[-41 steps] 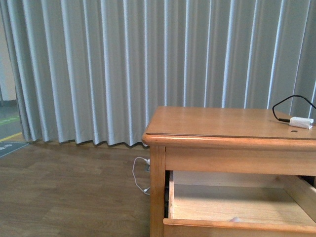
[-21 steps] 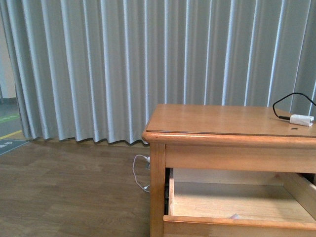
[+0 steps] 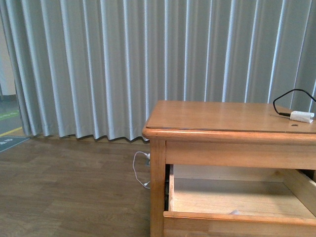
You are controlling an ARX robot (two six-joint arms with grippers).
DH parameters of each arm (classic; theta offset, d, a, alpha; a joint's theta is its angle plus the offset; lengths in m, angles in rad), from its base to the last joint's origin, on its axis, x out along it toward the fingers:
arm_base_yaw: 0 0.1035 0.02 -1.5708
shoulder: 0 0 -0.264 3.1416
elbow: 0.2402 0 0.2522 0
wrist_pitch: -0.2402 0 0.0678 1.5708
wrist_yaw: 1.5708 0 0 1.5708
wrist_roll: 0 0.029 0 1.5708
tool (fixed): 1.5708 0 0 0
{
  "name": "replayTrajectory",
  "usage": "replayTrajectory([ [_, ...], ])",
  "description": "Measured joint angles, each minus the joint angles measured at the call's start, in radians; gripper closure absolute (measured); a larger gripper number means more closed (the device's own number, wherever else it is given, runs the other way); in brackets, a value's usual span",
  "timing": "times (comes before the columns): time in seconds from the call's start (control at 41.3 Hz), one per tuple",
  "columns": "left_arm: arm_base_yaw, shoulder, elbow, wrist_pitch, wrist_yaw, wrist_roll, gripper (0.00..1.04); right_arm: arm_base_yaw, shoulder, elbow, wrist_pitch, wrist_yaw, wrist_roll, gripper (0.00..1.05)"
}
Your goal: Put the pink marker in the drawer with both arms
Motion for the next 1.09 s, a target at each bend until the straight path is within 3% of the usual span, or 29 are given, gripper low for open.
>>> replayTrajectory([
  [0.048, 0.0, 0.0, 0.0, 0.0, 0.0, 0.001, 0.93, 0.004, -0.003, -0.002, 0.008, 0.015, -0.004, 0.09],
  [0.194, 0.0, 0.0, 0.0, -0.001, 0.0, 0.001, 0.72, 0.055, -0.002, -0.03, 0.144, 0.203, -0.066, 0.09],
  [0.388, 0.0, 0.0, 0.0, -0.001, 0.0, 0.001, 0.41, 0.056, 0.126, -0.031, 0.161, 0.166, -0.125, 0.09],
  [0.63, 0.0, -0.001, 0.0, -0.001, 0.0, 0.002, 0.05, 0.039, 0.42, -0.048, 0.351, 0.139, -0.192, 0.09],
  [0.872, 0.0, -0.001, 0.0, -0.001, 0.0, 0.002, 0.06, 0.056, 0.755, -0.017, 0.607, 0.124, -0.201, 0.09],
  [1.09, 0.0, -0.001, 0.0, -0.001, 0.0, 0.002, 0.06, 0.068, 0.956, 0.061, 0.715, 0.132, -0.159, 0.09],
])
